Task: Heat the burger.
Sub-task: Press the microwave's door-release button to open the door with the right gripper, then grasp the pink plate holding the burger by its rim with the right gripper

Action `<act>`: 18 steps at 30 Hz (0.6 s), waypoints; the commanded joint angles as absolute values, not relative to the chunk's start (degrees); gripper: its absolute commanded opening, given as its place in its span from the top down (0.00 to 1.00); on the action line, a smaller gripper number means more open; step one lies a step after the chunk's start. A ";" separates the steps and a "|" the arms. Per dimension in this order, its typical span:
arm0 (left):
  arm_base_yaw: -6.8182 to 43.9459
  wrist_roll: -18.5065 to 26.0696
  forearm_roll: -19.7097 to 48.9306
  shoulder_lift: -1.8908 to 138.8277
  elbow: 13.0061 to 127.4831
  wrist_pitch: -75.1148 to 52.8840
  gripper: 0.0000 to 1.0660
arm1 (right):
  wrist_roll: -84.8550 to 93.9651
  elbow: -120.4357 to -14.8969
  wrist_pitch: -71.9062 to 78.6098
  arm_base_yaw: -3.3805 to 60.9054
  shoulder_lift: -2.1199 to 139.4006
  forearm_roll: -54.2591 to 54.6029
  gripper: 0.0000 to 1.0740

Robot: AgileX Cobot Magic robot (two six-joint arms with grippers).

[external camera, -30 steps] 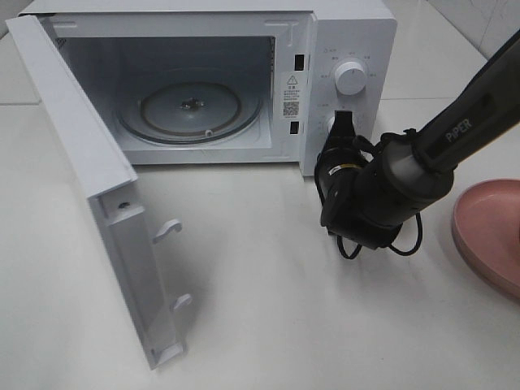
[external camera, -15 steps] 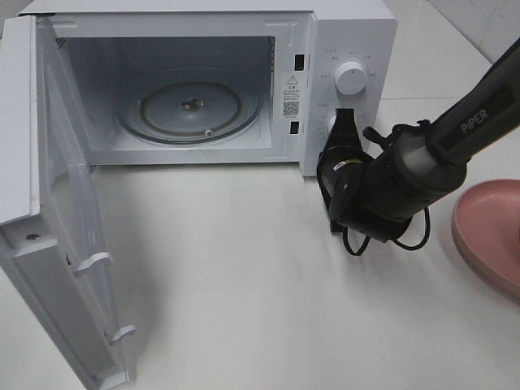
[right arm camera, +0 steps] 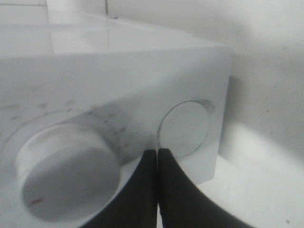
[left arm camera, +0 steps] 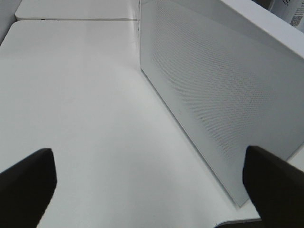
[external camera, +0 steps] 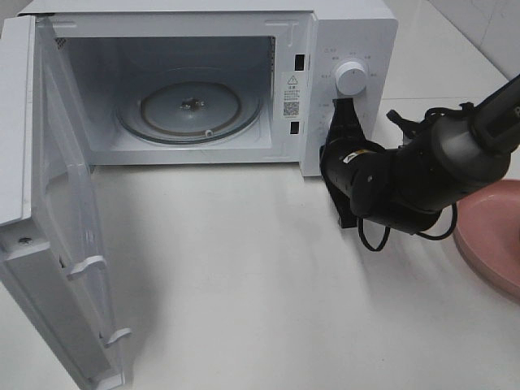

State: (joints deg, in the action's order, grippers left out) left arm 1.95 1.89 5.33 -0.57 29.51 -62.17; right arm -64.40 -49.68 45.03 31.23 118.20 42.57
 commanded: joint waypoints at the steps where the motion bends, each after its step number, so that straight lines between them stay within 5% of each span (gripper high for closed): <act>1: 2.41 1.55 5.61 -1.32 29.62 -61.31 0.06 | -62.05 -48.87 43.43 31.51 116.20 40.97 1.00; 18: 2.41 1.55 5.61 -1.32 29.62 -61.31 0.06 | -38.79 -42.06 25.32 31.46 102.79 38.22 1.00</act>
